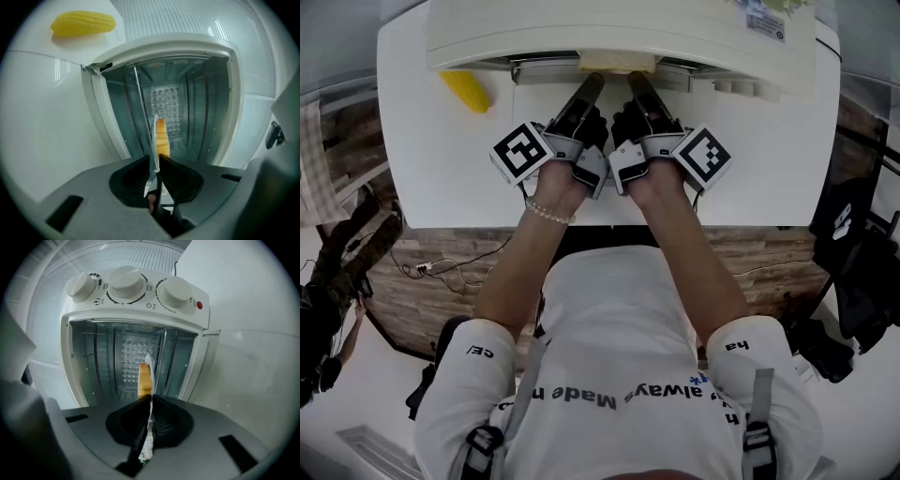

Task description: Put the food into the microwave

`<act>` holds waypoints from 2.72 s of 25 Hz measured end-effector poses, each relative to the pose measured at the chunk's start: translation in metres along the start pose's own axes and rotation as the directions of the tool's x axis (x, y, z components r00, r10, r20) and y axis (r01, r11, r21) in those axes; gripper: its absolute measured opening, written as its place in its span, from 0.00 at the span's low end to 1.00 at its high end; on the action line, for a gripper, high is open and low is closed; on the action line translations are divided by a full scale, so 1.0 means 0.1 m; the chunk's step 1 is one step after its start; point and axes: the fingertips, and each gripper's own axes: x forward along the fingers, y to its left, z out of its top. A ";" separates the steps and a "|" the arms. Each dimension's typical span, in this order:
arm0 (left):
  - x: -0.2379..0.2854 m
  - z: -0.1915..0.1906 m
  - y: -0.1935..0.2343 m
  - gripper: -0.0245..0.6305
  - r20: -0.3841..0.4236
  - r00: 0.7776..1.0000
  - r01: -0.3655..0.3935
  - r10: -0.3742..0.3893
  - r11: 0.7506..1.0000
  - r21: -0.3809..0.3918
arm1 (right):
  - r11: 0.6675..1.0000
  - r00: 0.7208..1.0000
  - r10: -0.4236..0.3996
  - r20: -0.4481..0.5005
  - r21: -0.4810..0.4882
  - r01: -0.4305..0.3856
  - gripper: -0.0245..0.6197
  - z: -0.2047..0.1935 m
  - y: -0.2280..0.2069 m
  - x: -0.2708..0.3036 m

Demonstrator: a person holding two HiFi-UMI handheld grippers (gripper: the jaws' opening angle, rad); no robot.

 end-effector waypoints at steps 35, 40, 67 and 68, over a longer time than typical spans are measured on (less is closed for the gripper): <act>-0.49 -0.20 -0.88 0.09 -0.098 0.995 0.019 0.019 0.926 0.376 | 0.920 0.977 0.041 -0.211 -0.374 -0.120 0.08 0.11 0.81 -0.79; -0.73 -0.27 -1.35 0.08 -0.094 0.996 0.045 0.006 0.850 0.525 | 0.752 0.967 0.048 -0.252 -0.628 -0.201 0.07 0.11 1.27 -1.07; -1.46 -0.43 -3.25 0.08 0.020 0.991 0.038 -0.132 0.420 0.907 | 0.058 0.972 0.112 -0.207 -0.975 -0.215 0.08 -0.15 3.10 -2.06; -1.48 -0.44 -3.27 0.08 0.027 0.990 0.032 -0.135 0.415 0.909 | 0.047 0.972 0.117 -0.204 -0.976 -0.210 0.08 -0.16 3.14 -2.10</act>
